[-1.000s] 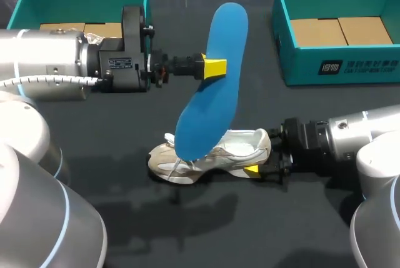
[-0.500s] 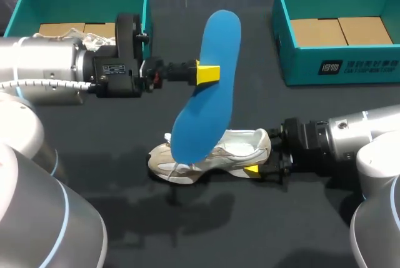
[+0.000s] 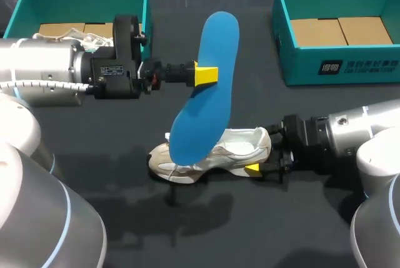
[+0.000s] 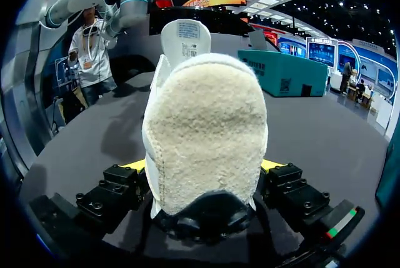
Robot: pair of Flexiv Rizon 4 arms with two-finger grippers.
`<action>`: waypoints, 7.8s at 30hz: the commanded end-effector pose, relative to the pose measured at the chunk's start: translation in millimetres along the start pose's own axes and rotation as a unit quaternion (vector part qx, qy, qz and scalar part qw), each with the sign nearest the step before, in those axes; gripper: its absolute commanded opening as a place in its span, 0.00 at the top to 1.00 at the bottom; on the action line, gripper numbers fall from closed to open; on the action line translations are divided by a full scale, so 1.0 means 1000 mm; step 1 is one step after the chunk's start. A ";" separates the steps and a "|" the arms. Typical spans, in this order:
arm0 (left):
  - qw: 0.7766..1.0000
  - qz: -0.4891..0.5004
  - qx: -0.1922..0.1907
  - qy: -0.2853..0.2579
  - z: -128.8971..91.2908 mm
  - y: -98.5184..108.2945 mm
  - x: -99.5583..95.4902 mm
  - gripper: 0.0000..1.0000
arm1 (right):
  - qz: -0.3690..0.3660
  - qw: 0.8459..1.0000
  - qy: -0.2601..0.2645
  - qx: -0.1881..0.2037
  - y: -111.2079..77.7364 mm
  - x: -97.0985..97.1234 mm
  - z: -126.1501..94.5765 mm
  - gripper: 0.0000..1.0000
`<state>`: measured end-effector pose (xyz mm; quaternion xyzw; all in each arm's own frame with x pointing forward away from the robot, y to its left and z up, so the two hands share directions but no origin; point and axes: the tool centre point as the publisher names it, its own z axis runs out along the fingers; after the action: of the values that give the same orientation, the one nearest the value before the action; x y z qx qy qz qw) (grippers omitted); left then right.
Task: Take the shoe out of the shoebox, open the shoe tongue, remove and reinsert the insole, then place the shoe into the shoebox
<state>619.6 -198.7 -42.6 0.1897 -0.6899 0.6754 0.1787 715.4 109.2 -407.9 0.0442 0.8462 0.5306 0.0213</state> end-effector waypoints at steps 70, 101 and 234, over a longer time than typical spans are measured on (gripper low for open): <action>1.000 0.000 0.002 -0.001 0.000 0.002 0.001 1.00 | 0.003 0.866 -0.010 0.500 0.079 0.004 -0.048 0.00; 1.000 0.000 0.002 -0.001 0.000 0.002 0.001 1.00 | -0.062 0.849 0.031 0.523 0.074 -0.041 0.004 0.00; 1.000 0.000 0.002 -0.001 0.000 0.002 0.001 1.00 | 0.541 0.666 -0.360 0.365 0.043 0.031 0.004 1.00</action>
<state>619.0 -197.8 -42.3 0.1895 -0.6899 0.6755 0.1784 687.0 136.1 -364.4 0.6868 0.7257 0.0355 0.0206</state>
